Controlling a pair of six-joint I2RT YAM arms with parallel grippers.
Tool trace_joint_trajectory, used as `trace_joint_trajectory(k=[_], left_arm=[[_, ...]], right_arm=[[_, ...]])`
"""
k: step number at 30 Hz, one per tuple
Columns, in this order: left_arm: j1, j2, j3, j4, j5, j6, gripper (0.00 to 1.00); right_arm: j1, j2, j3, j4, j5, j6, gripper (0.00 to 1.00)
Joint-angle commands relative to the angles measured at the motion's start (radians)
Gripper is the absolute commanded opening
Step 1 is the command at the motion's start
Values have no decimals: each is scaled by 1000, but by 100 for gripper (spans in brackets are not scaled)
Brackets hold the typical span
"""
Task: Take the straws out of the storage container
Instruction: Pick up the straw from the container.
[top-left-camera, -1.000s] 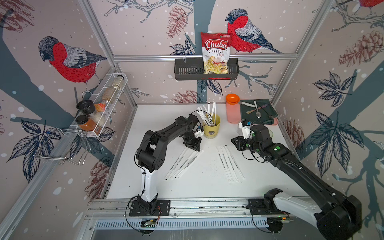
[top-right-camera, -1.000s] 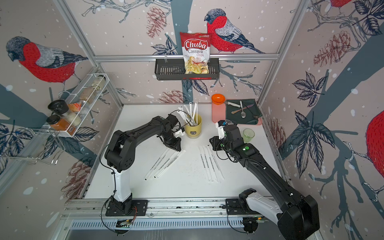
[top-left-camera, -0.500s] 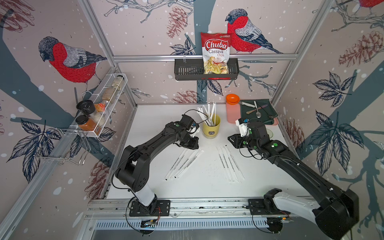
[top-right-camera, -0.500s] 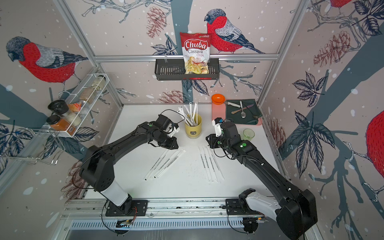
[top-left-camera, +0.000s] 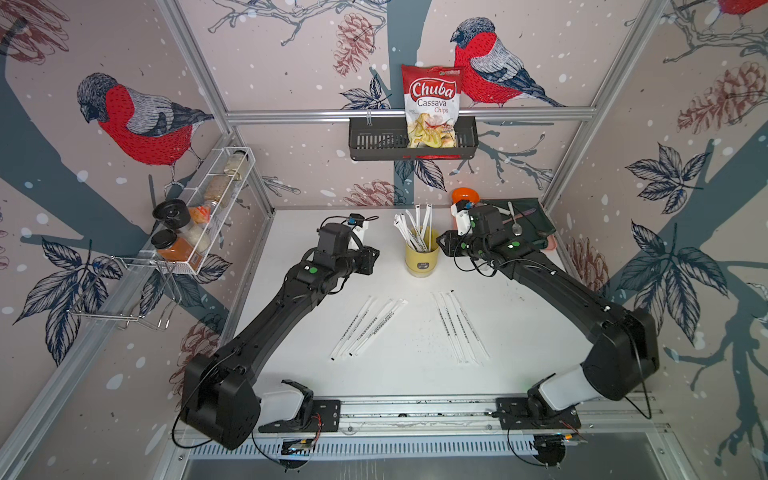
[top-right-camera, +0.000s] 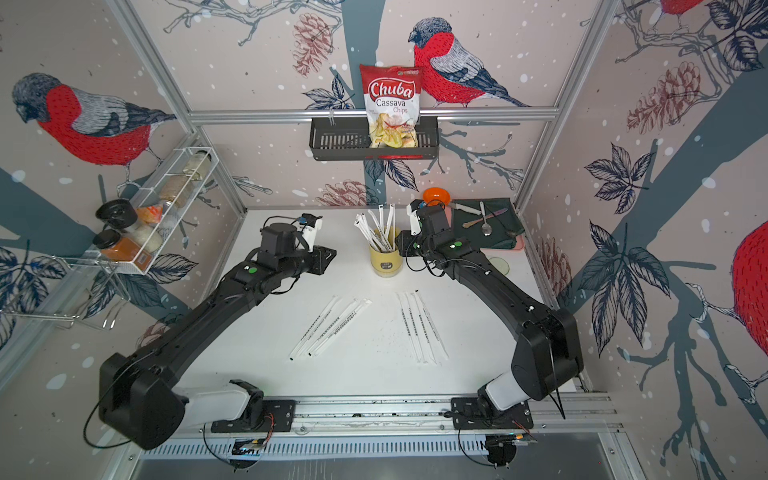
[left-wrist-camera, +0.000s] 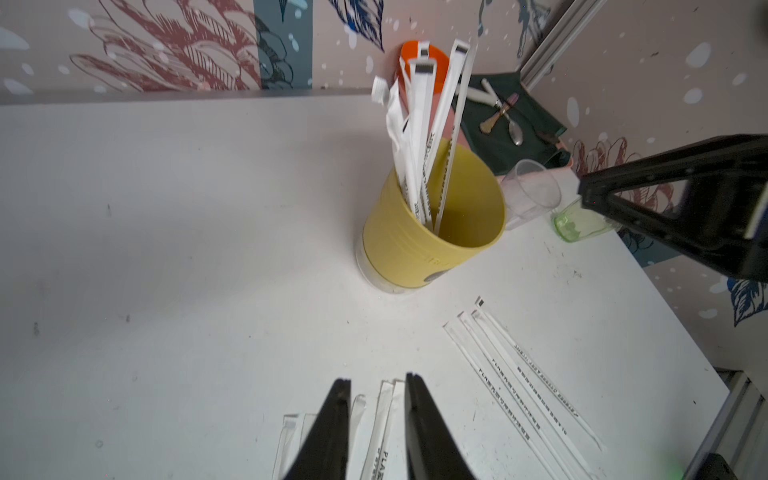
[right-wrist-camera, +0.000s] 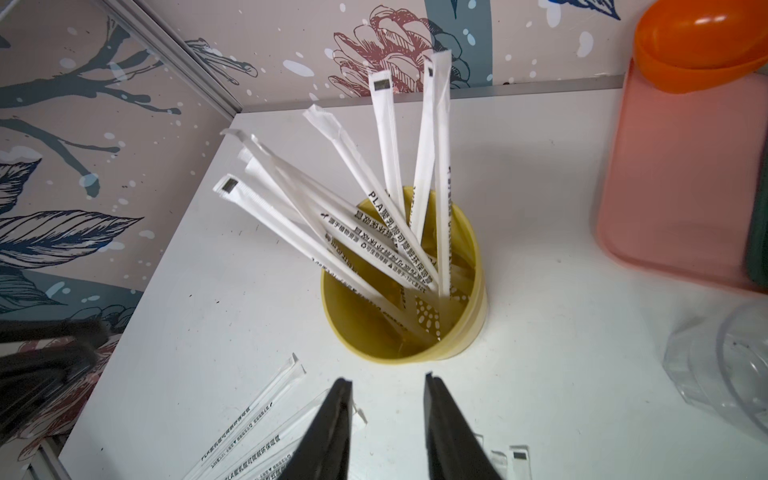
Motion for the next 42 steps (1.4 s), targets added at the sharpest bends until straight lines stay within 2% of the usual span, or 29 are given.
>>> trace_joint_trajectory(k=[1, 8, 10, 13, 17, 36, 42], left_arm=[[12, -51, -40, 160, -11, -3, 30], [18, -129, -106, 153, -61, 24, 35], [18, -137, -112, 139, -113, 8, 37], [19, -136, -117, 57, -256, -56, 36], [19, -159, -187, 24, -291, -72, 35], [22, -139, -191, 58, -228, -71, 35], [22, -137, -188, 63, -227, -69, 35]], right_arm=[[-8, 94, 86, 28, 51, -21, 34], [-23, 310, 329, -65, 100, -50, 35], [-29, 347, 367, -80, 107, -53, 35], [-37, 382, 407, -96, 109, -62, 34], [-46, 400, 424, -93, 101, -73, 30], [-58, 459, 469, -96, 4, -84, 28], [-58, 433, 450, -96, 17, -85, 20]])
